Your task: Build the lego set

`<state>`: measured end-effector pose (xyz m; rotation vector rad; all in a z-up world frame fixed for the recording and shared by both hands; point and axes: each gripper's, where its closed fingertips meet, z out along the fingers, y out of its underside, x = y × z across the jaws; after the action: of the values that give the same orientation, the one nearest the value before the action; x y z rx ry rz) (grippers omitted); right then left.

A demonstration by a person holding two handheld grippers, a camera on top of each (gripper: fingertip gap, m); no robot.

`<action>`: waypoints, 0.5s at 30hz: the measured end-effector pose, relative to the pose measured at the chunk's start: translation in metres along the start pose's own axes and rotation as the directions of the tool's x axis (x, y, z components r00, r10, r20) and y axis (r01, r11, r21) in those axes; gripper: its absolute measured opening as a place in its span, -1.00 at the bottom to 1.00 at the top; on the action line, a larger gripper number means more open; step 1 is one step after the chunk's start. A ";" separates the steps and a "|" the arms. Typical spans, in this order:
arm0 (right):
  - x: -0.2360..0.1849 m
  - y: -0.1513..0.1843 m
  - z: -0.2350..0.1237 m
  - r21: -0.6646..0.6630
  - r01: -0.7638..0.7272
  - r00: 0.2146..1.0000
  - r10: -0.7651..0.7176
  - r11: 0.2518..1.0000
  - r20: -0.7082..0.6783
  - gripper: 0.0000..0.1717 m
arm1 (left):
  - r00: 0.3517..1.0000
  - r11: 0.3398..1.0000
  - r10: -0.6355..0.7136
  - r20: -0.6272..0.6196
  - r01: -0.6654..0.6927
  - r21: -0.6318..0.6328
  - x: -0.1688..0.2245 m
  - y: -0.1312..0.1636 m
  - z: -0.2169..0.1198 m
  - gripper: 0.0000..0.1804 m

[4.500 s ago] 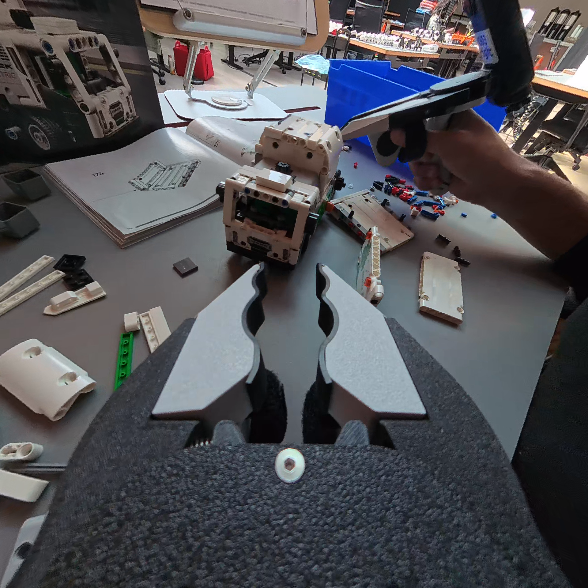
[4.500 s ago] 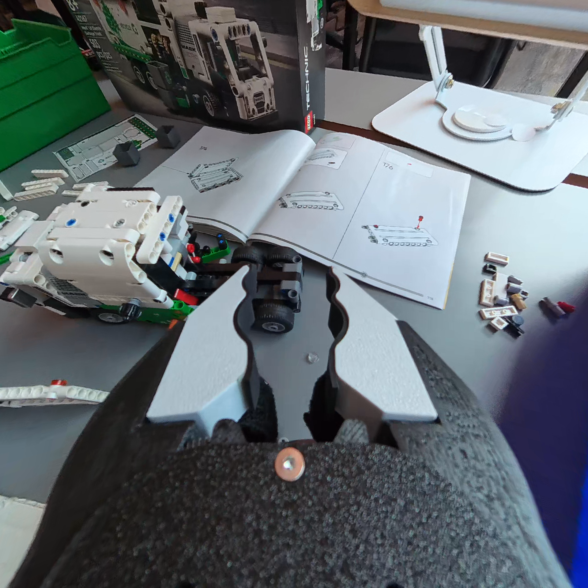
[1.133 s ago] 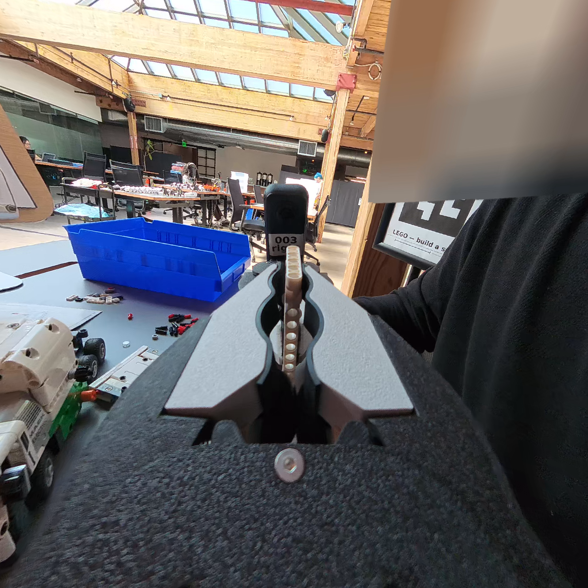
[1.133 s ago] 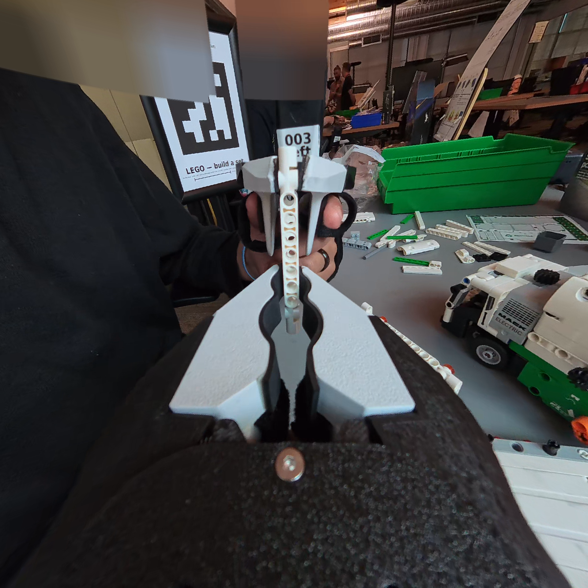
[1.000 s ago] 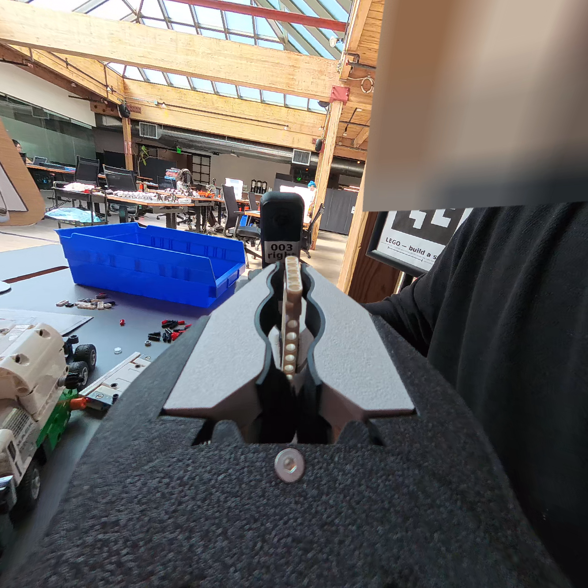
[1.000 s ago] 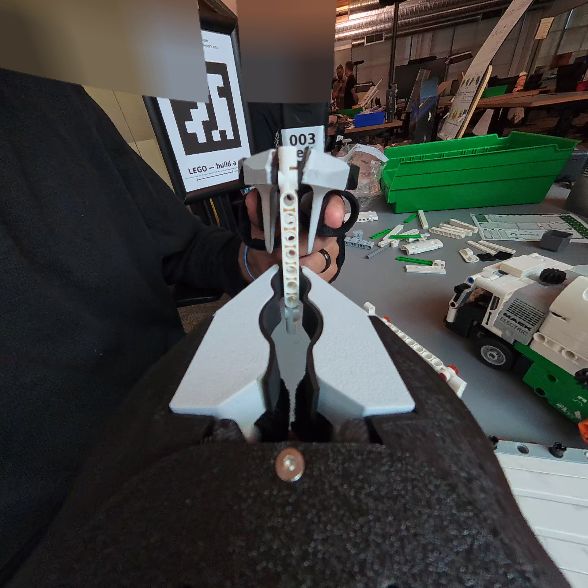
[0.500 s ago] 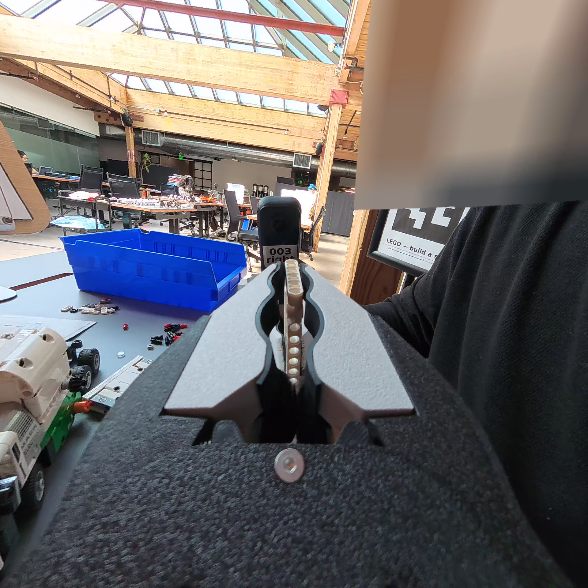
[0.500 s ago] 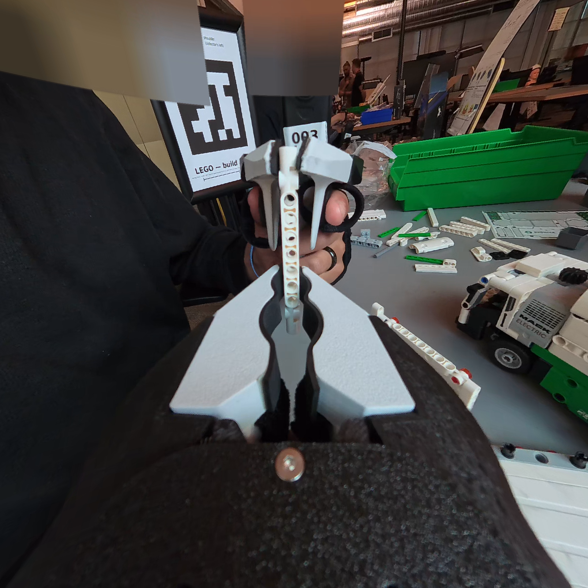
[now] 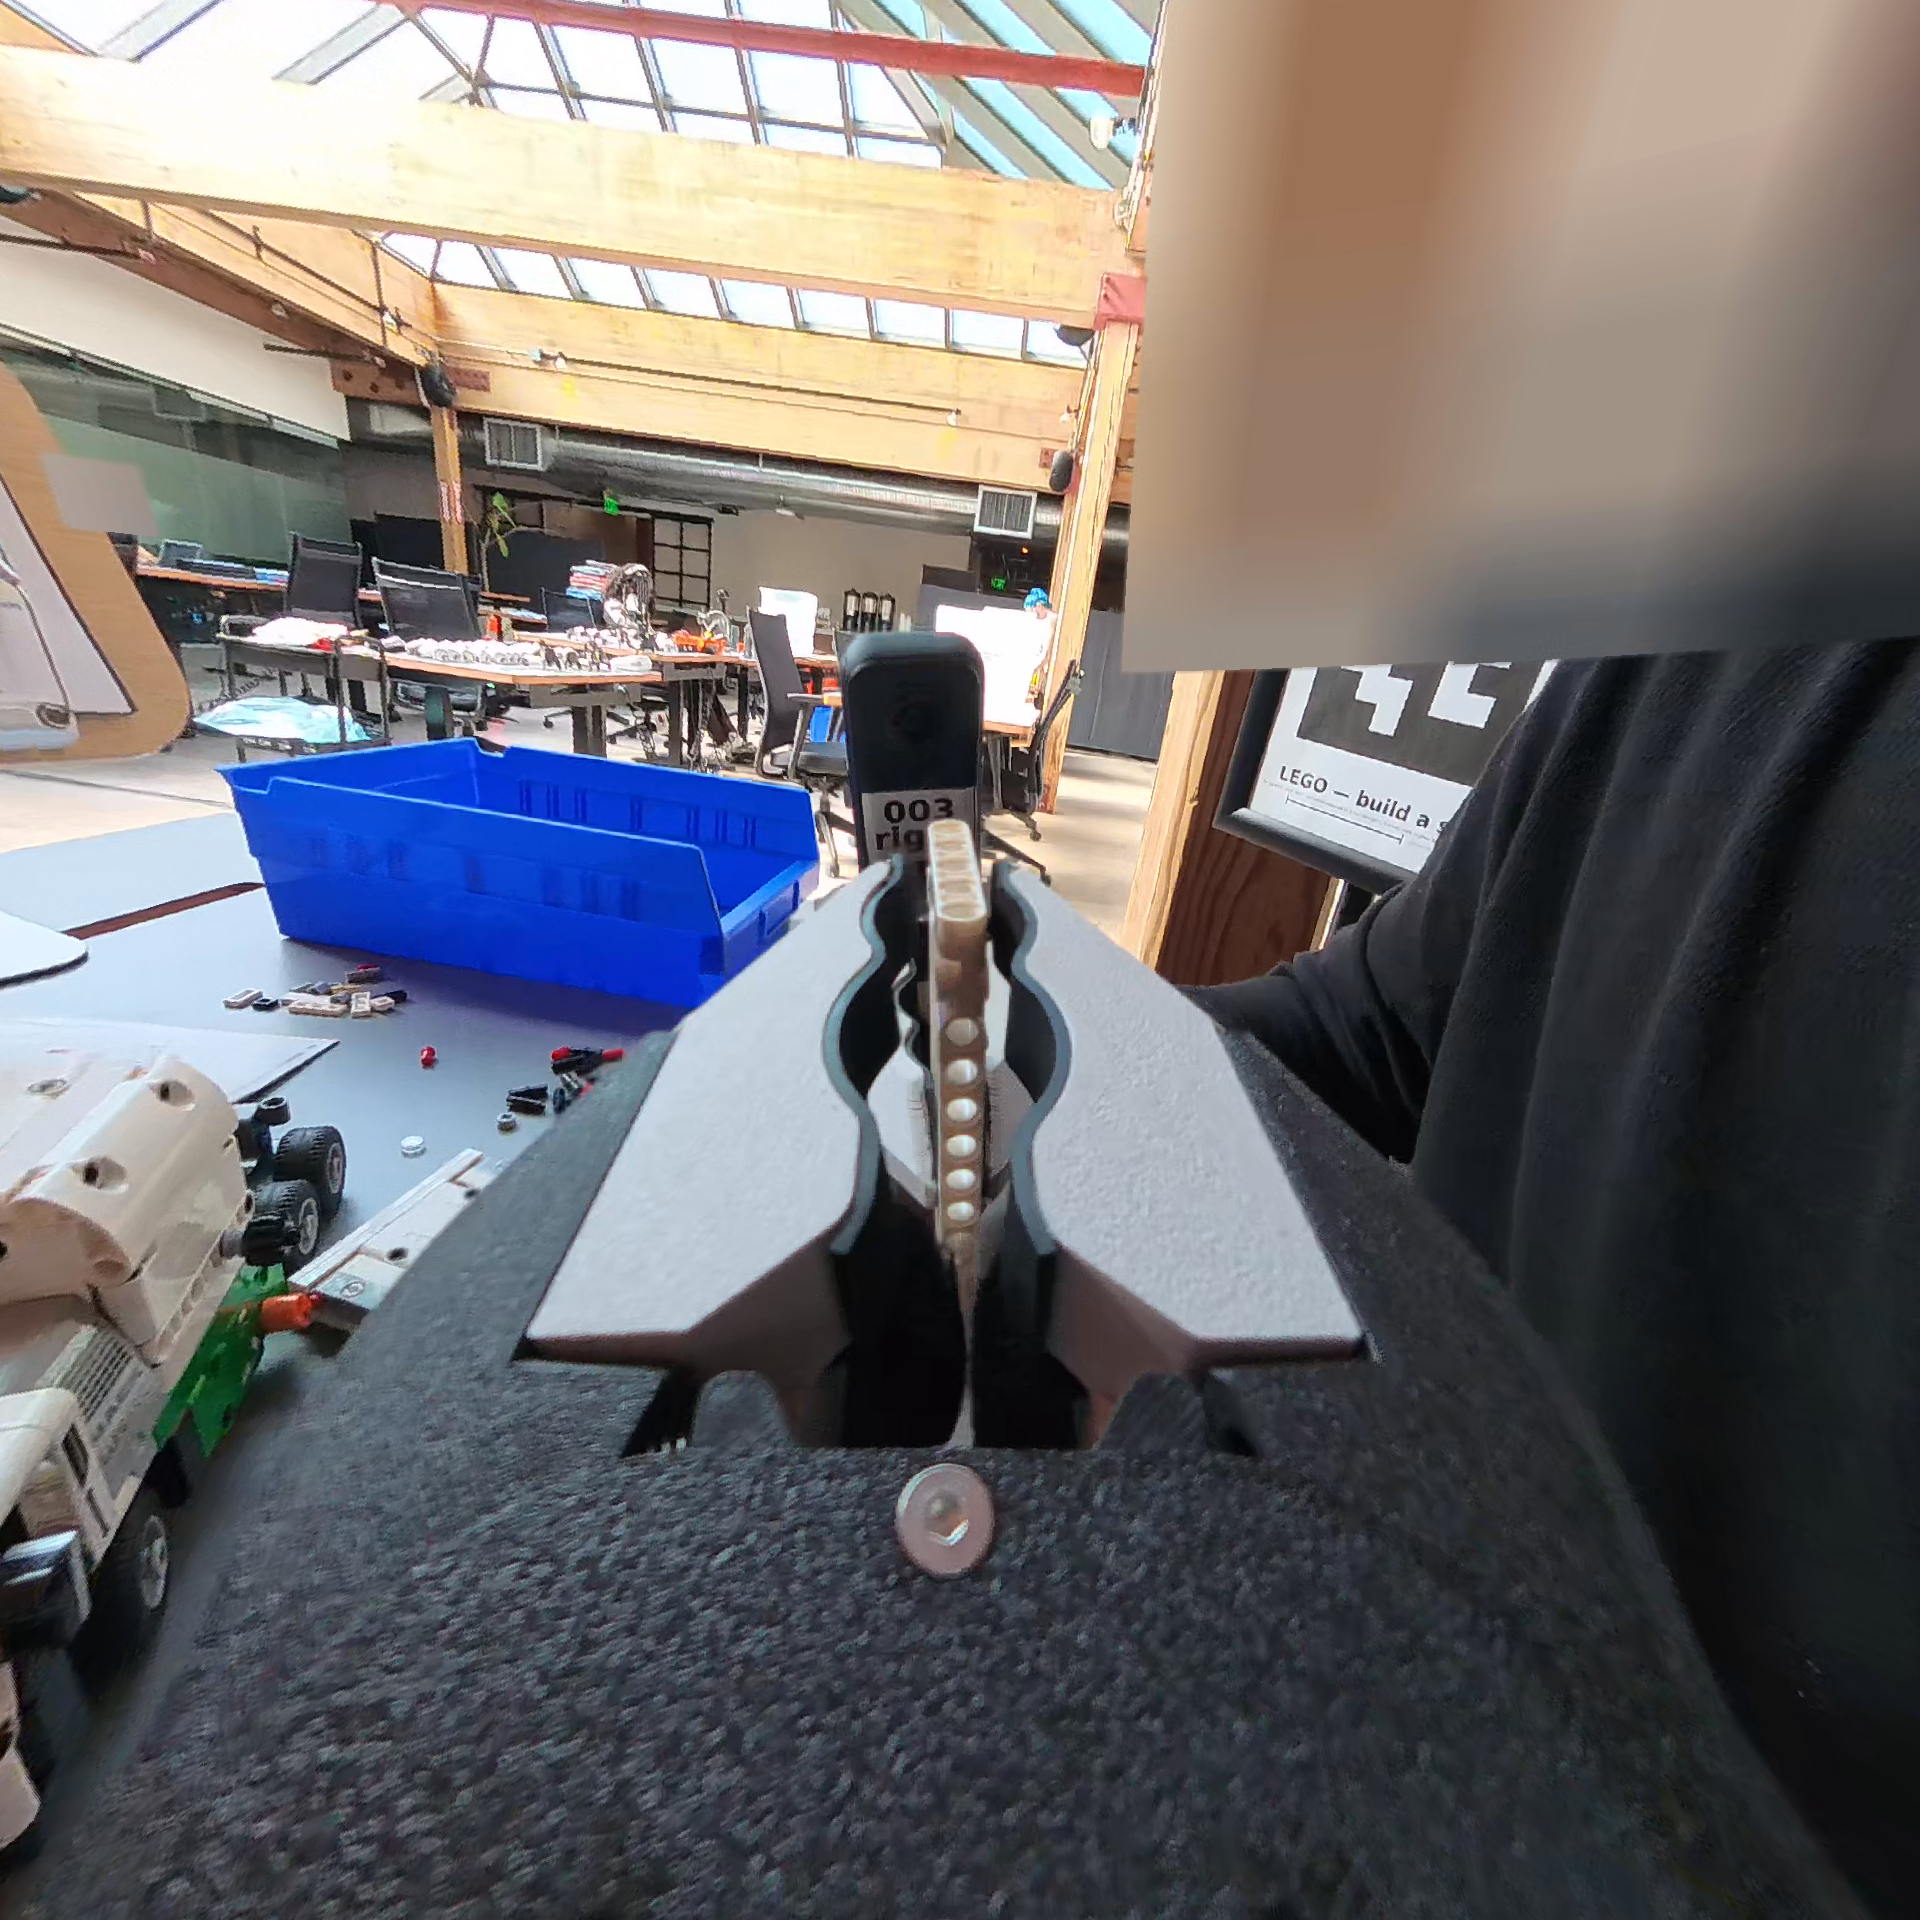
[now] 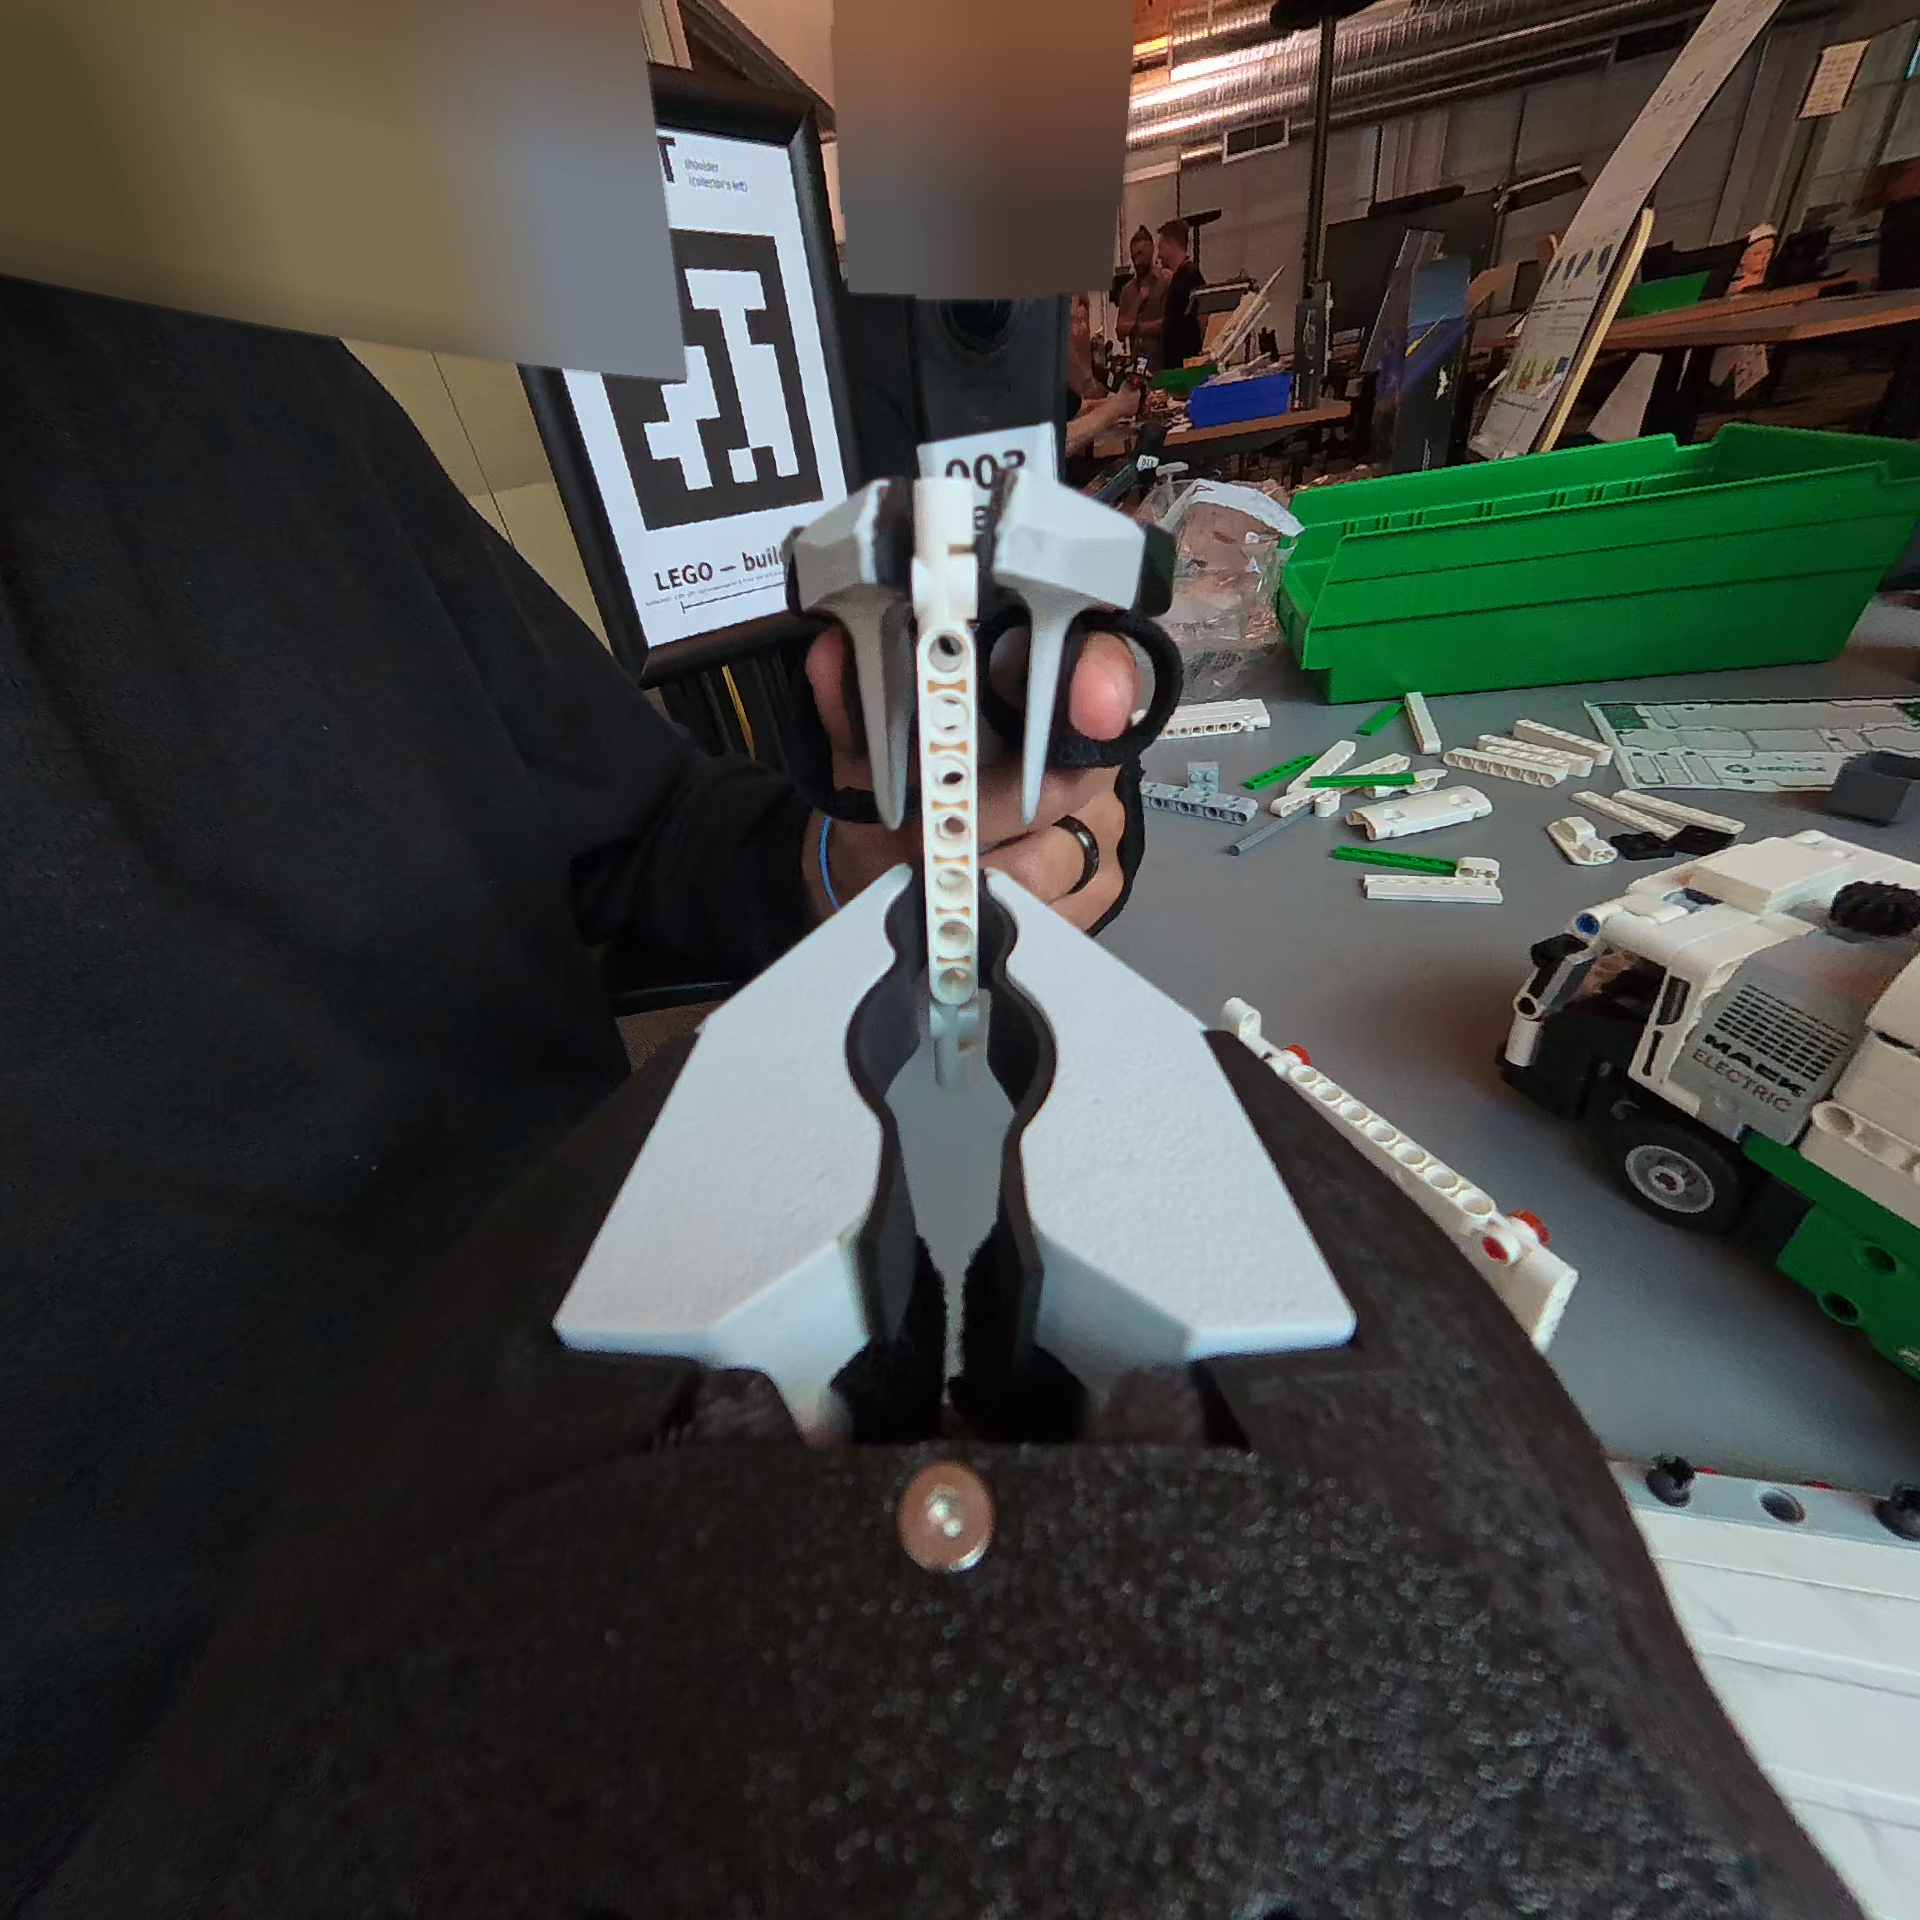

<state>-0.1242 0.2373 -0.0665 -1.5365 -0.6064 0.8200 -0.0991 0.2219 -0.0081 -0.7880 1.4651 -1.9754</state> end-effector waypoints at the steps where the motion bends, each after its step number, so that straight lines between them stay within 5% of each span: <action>1: -0.001 0.000 0.000 0.004 -0.003 1.000 0.003 1.000 0.003 -0.94 | 1.000 1.000 -0.003 -0.002 0.003 -0.017 0.000 0.002 0.001 -0.85; 13: 0.002 0.005 0.001 -0.042 0.011 1.000 -0.012 0.999 -0.024 -0.94 | 0.997 0.996 0.074 0.024 -0.073 -0.059 0.001 0.008 0.000 -0.93; 15: 0.008 0.006 -0.008 -0.091 0.043 0.995 -0.051 0.995 -0.084 -0.81 | 0.989 0.988 0.135 0.062 -0.130 -0.088 -0.003 0.005 -0.005 -0.94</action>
<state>-0.1129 0.2378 -0.0735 -1.6242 -0.6207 0.6951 -0.1006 0.2262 -0.0150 -0.7647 1.5286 -1.7822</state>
